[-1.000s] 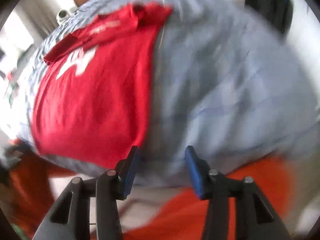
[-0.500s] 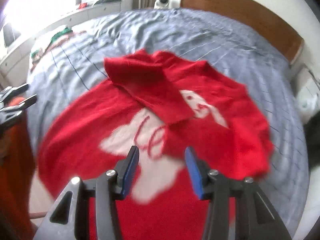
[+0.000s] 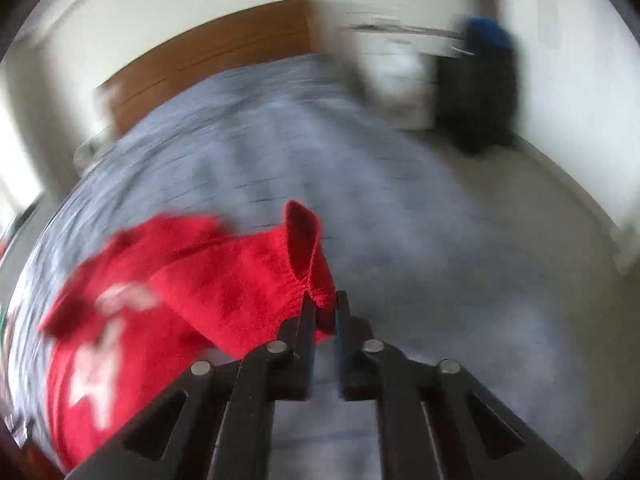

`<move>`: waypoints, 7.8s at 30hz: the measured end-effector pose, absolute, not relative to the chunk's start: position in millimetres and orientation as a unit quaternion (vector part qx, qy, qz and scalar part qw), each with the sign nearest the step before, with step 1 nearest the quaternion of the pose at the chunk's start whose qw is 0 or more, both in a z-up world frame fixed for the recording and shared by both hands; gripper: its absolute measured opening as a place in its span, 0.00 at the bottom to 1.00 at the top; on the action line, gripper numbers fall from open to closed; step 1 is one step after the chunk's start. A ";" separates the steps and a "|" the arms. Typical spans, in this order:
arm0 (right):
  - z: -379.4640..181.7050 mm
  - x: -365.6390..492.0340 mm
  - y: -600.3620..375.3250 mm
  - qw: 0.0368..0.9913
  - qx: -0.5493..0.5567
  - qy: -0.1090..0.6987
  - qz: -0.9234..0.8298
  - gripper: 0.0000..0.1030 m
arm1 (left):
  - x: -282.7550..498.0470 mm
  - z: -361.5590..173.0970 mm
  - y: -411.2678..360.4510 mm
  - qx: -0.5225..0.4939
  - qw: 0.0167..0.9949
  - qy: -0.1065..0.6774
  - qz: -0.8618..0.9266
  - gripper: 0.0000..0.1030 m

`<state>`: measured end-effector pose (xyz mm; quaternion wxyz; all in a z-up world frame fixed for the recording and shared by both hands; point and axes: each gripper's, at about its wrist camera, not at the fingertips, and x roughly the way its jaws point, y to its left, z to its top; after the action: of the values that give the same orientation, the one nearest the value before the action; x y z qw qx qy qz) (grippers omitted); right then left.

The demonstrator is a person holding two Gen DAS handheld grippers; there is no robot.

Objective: Fold small clothes

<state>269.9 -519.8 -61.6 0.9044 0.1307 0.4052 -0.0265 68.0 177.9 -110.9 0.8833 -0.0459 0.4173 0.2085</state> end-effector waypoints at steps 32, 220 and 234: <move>-116.9 173.9 -638.4 0.820 0.455 0.336 -0.090 0.16 | 70.6 -126.5 159.4 -0.005 0.868 0.442 0.228 0.70; -151.0 155.2 -377.1 0.897 0.079 0.433 0.037 0.85 | 99.8 -142.0 195.9 -0.063 0.889 0.437 0.121 1.00; -154.4 157.5 -368.6 0.900 0.059 0.431 0.030 0.93 | 102.7 -142.6 194.3 -0.059 0.887 0.441 0.127 1.00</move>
<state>157.5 -368.6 -154.4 0.8998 0.0594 0.4311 0.0301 102.7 194.3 -142.6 0.8865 -0.0588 0.4411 0.1265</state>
